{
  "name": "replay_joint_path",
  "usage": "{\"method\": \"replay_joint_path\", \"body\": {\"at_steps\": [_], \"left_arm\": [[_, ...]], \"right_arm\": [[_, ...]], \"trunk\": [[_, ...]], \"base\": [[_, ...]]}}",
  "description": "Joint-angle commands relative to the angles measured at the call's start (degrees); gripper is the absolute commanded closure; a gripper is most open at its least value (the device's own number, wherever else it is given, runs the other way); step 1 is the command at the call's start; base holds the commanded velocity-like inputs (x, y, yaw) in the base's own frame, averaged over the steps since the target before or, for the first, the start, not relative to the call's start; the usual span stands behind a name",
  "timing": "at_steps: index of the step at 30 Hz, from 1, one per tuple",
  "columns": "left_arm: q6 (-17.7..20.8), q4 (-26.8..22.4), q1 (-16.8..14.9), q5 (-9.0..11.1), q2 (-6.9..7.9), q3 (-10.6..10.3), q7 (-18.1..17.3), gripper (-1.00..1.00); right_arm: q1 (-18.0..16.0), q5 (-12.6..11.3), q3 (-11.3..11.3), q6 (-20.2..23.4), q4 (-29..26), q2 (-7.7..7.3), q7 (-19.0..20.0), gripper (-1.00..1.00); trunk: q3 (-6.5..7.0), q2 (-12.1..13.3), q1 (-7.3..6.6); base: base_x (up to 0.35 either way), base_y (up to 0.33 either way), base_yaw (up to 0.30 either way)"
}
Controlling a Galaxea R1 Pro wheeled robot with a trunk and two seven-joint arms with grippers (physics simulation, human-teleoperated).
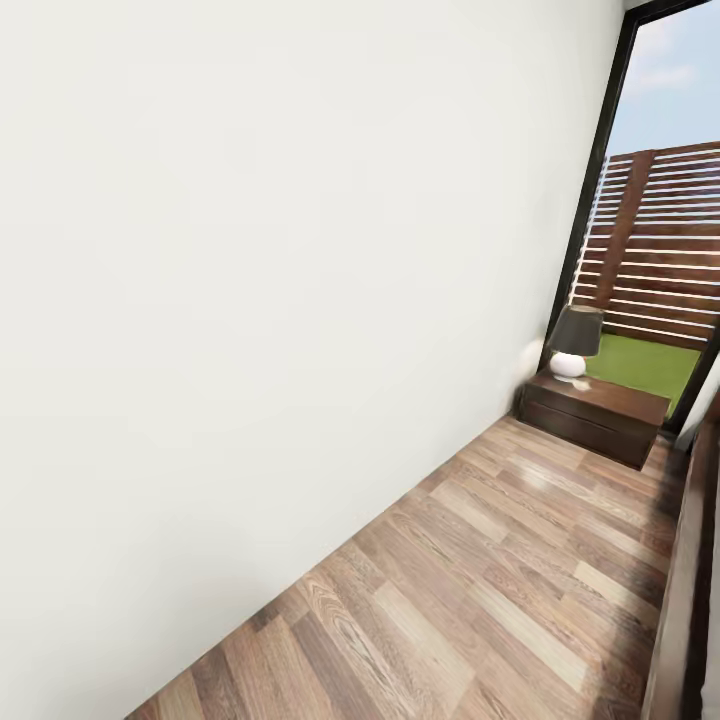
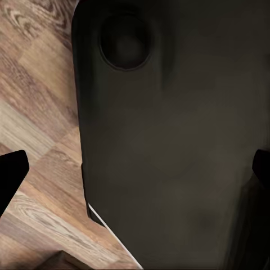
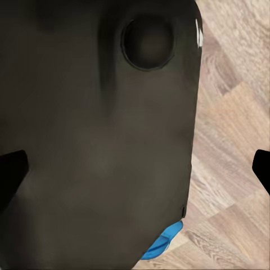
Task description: In the bedroom, move the book from the bed onto either nightstand, and place the two sandals side by side next to the bed.
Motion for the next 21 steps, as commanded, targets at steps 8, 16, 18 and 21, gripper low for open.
{"method": "replay_joint_path", "body": {"at_steps": [8, 16, 18, 21], "left_arm": [[-0.1, -0.5, -0.1, -0.1, -0.19, -0.1, -0.1, -1.00], [-0.1, -3.1, -0.1, 0.0, -0.85, -0.1, -0.1, -1.00], [-0.1, -3.3, -0.1, 0.0, -0.87, -0.1, -0.1, -1.00], [-0.1, -3.3, -0.1, 0.0, -0.87, -0.1, -0.1, -1.00]], "right_arm": [[0.1, 0.0, 0.0, 0.0, 0.2, -0.09, -0.3, -1.00], [0.1, 0.0, -0.1, -0.1, 0.2, -0.09, -0.4, -1.00], [0.1, 0.0, -0.1, -0.1, 0.2, -0.09, -0.5, -1.00], [0.1, 0.0, -0.2, -0.1, 0.2, -0.09, -0.5, -1.00]], "trunk": [[-0.03, 0.0, 0.00], [-0.03, 0.0, 0.00], [-0.03, 0.0, 0.00], [-0.03, 0.0, 0.00]], "base": [[0.000, 0.000, 0.000], [0.000, 0.000, 0.000], [0.000, 0.000, 0.000], [0.000, 0.000, 0.000]]}}
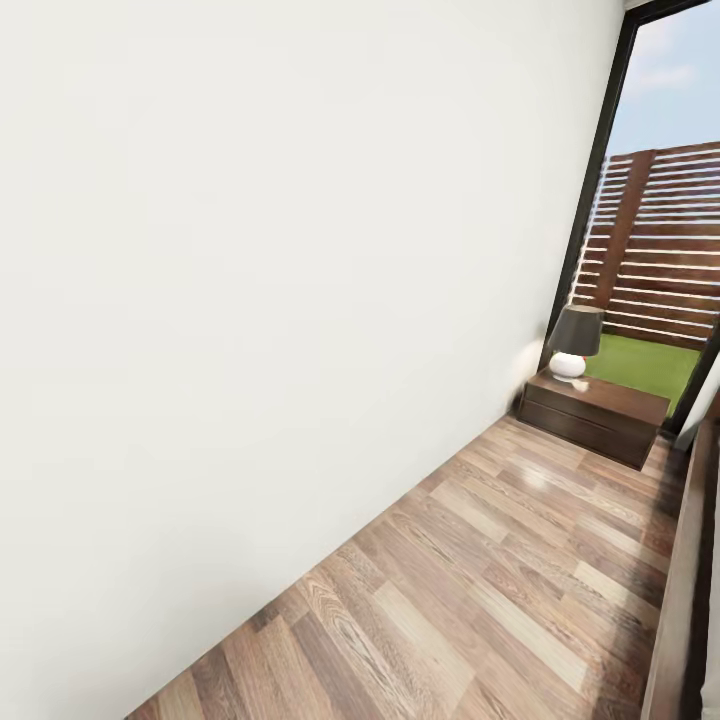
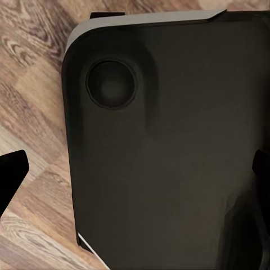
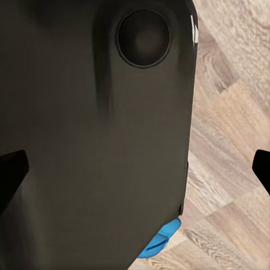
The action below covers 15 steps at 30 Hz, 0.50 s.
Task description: In the bedroom, move the book from the bed onto either nightstand, and place the two sandals side by side next to the bed.
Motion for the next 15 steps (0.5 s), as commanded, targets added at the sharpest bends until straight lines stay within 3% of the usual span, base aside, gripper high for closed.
{"method": "replay_joint_path", "body": {"at_steps": [1, 15], "left_arm": [[0.0, 0.0, 0.0, 0.0, -0.01, 0.0, 0.0, -1.00], [0.0, 0.0, 0.0, 0.0, -0.01, 0.0, 0.0, -1.00]], "right_arm": [[0.0, 0.0, 0.0, 0.0, 0.0, 0.00, -0.1, -1.00], [0.0, 0.0, 0.0, 0.1, 0.0, 0.00, -0.2, -1.00]], "trunk": [[-0.04, 0.0, 0.00], [-0.04, 0.0, 0.00]], "base": [[0.000, 0.000, 0.000], [0.000, 0.000, 0.033]]}}
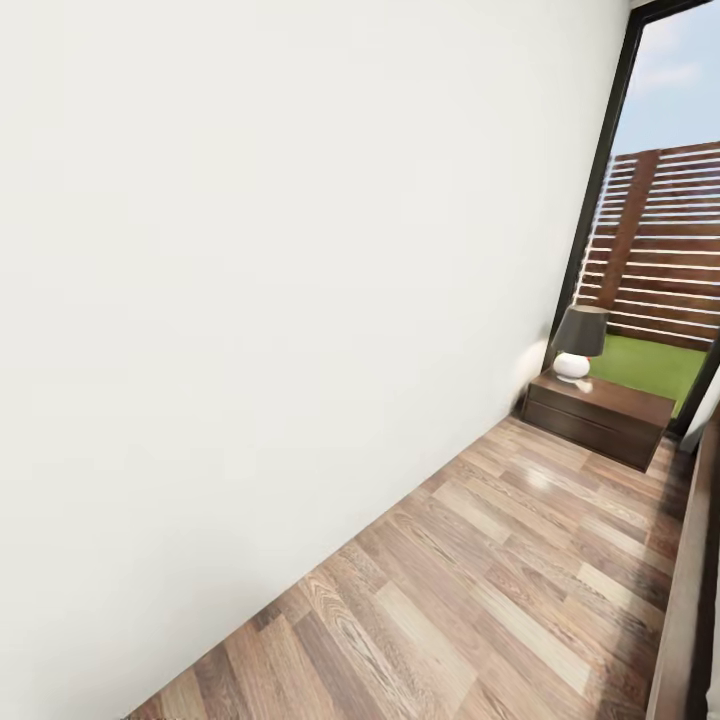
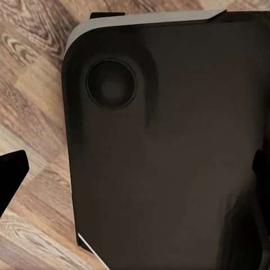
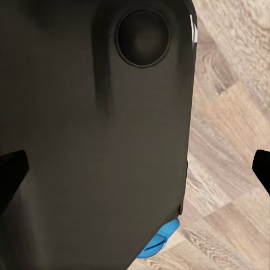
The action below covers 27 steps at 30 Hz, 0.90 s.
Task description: In the bedroom, move the book from the bed onto either nightstand, and place the two sandals side by side next to the bed.
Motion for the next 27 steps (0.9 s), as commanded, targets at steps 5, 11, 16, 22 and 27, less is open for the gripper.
{"method": "replay_joint_path", "body": {"at_steps": [5, 11, 16, 22, 27], "left_arm": [[0.0, 0.0, 0.0, 0.0, 0.00, 0.0, 0.0, -1.00], [0.0, 0.0, 0.0, 0.0, 0.00, 0.0, 0.0, -1.00], [0.0, 0.0, 0.0, 0.0, 0.00, 0.0, 0.0, -1.00], [0.0, 0.0, 0.0, 0.0, 0.00, 0.0, 0.0, -1.00], [0.0, 0.0, 0.0, 0.0, 0.00, 0.0, 0.0, -1.00]], "right_arm": [[0.0, 0.0, 0.0, 0.0, 0.0, 0.00, -0.1, -1.00], [0.0, 0.0, 0.0, 0.0, 0.0, 0.00, -0.1, -1.00], [0.0, 0.0, 0.0, 0.0, 0.0, 0.00, -0.1, -1.00], [0.0, 0.0, 0.1, 0.0, 0.0, 0.00, -0.1, -1.00], [0.0, 0.0, 0.1, 0.0, 0.0, 0.00, -0.1, -1.00]], "trunk": [[-0.04, 0.0, 0.00], [-0.04, 0.0, 0.00], [-0.04, 0.0, 0.00], [-0.04, 0.0, 0.00], [-0.04, 0.0, 0.00]], "base": [[0.000, 0.000, 0.019], [0.000, 0.000, 0.004], [0.000, 0.000, 0.004], [0.000, 0.000, 0.136], [0.000, 0.000, 0.272]]}}
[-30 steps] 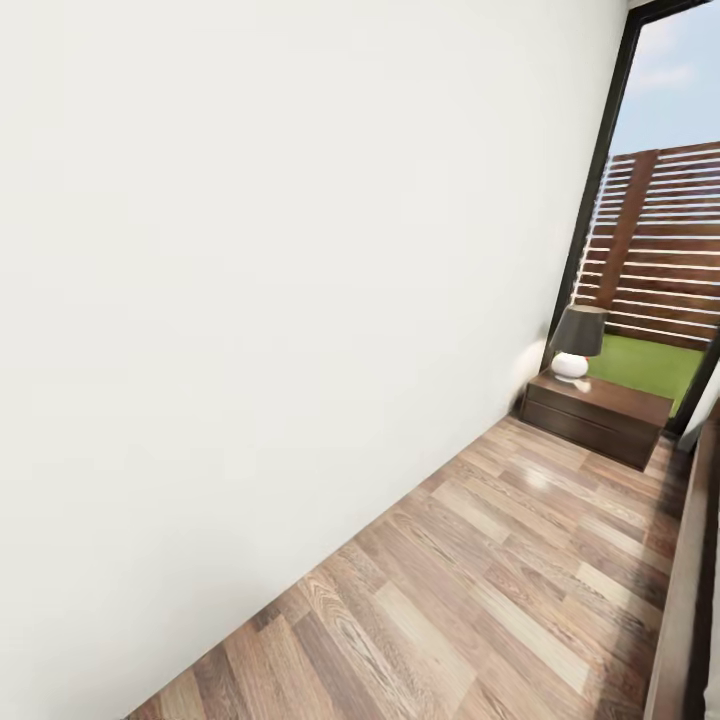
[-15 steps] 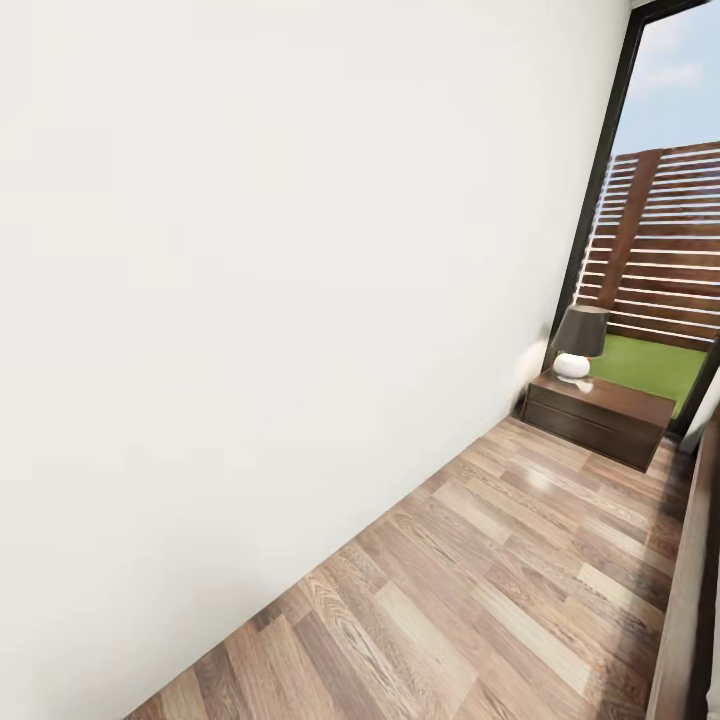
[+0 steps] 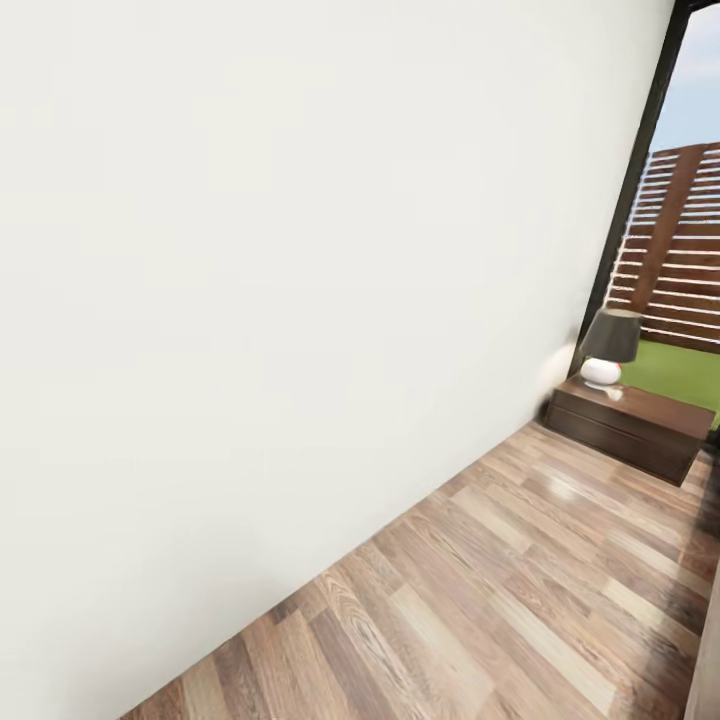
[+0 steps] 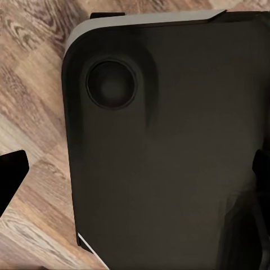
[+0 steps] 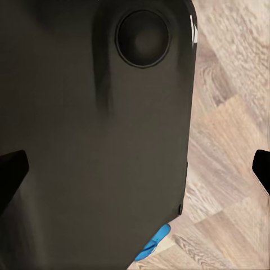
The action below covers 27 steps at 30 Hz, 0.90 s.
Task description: In the bedroom, move the book from the bed onto either nightstand, and place the two sandals side by side next to the bed.
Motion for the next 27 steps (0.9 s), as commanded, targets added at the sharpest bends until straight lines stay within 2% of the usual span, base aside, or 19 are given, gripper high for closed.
{"method": "replay_joint_path", "body": {"at_steps": [1, 27], "left_arm": [[0.0, 0.0, 0.0, 0.0, -0.01, 0.0, 0.0, -1.00], [0.0, 0.0, 0.0, 0.0, -0.01, 0.0, 0.0, -1.00]], "right_arm": [[0.0, 0.0, 0.0, 0.0, 0.0, 0.00, -0.1, -1.00], [0.0, 0.0, -0.2, 0.0, -0.1, 0.00, 0.0, -1.00]], "trunk": [[-0.04, 0.0, 0.00], [-0.04, 0.0, 0.00]], "base": [[0.000, 0.000, 0.286], [0.000, 0.000, 0.292]]}}
